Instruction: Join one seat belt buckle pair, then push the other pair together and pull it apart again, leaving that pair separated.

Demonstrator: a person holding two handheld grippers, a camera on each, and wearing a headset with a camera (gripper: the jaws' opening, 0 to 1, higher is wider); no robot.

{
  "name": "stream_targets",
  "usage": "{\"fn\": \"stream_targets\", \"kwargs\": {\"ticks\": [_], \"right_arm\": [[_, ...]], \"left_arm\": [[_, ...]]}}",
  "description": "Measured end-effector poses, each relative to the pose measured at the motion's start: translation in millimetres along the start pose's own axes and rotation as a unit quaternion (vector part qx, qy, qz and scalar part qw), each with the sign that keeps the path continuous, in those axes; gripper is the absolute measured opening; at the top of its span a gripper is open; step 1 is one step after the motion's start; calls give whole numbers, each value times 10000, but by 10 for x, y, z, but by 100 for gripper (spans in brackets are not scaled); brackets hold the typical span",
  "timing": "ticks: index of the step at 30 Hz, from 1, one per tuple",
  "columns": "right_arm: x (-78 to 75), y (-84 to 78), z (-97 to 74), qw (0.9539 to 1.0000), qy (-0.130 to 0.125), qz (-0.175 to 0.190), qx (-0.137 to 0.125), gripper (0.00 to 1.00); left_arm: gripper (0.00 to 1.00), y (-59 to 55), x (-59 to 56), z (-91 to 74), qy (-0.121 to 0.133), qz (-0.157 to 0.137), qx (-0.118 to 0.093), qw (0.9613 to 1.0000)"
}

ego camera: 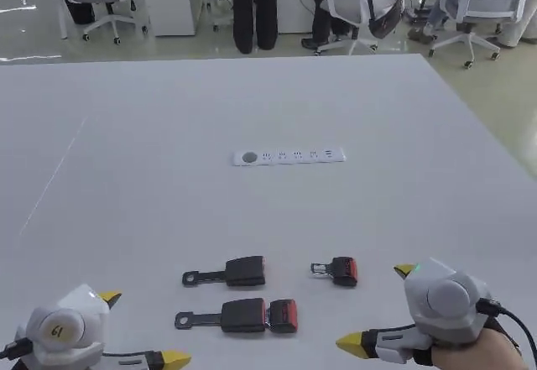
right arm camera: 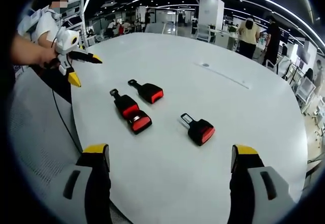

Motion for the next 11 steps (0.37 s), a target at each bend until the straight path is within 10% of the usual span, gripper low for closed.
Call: {"fn": "stream_targets", "kwargs": {"ticks": [11], "right_arm": [[63, -60, -64, 10000, -16, 60, 20, 99]], "left_arm": [[100, -28, -20, -69, 23, -1, -24, 10000]]}}
Point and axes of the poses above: the centre of the closed fingertips' face, and the gripper's own axes: z roughly forward along the fingers, x roughly to its left, y roughly out of its top, the point moved 1 cm from there along -z, roughly backward along the fingers, and after that the axes turned 10 degrees about -x, right-handed, at the moved point
